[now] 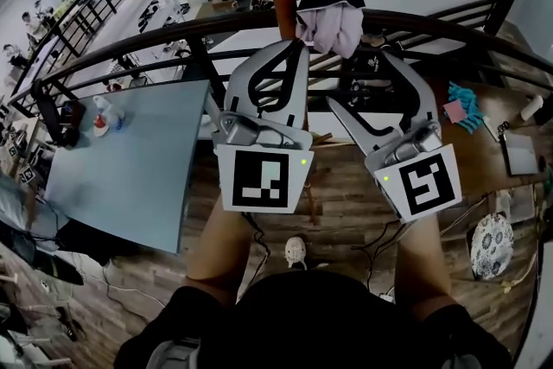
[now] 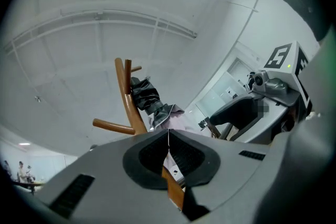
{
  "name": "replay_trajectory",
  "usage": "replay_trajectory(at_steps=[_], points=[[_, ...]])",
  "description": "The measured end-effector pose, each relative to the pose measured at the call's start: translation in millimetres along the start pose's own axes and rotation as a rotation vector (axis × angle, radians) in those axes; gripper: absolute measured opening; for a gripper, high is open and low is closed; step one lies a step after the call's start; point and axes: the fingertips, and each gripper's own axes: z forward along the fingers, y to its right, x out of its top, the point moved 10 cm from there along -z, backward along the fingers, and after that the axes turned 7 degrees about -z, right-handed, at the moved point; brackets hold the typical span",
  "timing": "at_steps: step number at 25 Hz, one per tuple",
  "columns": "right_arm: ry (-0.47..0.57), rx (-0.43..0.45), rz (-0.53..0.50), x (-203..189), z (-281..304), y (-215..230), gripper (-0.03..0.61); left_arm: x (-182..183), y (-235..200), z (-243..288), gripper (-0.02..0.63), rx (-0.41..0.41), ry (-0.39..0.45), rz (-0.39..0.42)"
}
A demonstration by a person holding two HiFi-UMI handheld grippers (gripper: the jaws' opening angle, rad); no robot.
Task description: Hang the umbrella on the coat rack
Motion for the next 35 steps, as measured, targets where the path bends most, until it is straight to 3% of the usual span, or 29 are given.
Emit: replay_trajectory(at_steps=[6, 17, 24, 27, 29, 31, 35], points=[[0.023, 0.055, -0.057, 2, -34, -14, 0.336, 7, 40, -23, 0.014, 0.013, -0.044, -0.029], [0.088, 0.14, 0.03, 4, -91, -52, 0.334, 14, 90, -85, 0.014, 0.051, -0.141, -0.069], [0.102, 0.157, 0.047, 20, -99, -87, 0.334, 20, 89, -128, 0.014, 0.058, -0.121, -0.057], [0.096, 0.166, -0.013, 36, -105, -100, 0.334, 30, 83, -146, 0.012, 0.042, -0.11, -0.057], [0.152, 0.166, -0.04, 53, -94, -110, 0.334, 38, 67, -157, 0.013, 0.053, -0.079, -0.077], [0.198, 0.142, -0.003, 65, -85, -121, 0.334, 42, 52, -169, 0.014, 0.048, -0.055, -0.053], [0.129, 0.097, 0.04, 66, -91, -140, 0.334, 29, 48, -188, 0.014, -0.001, -0.05, -0.048]])
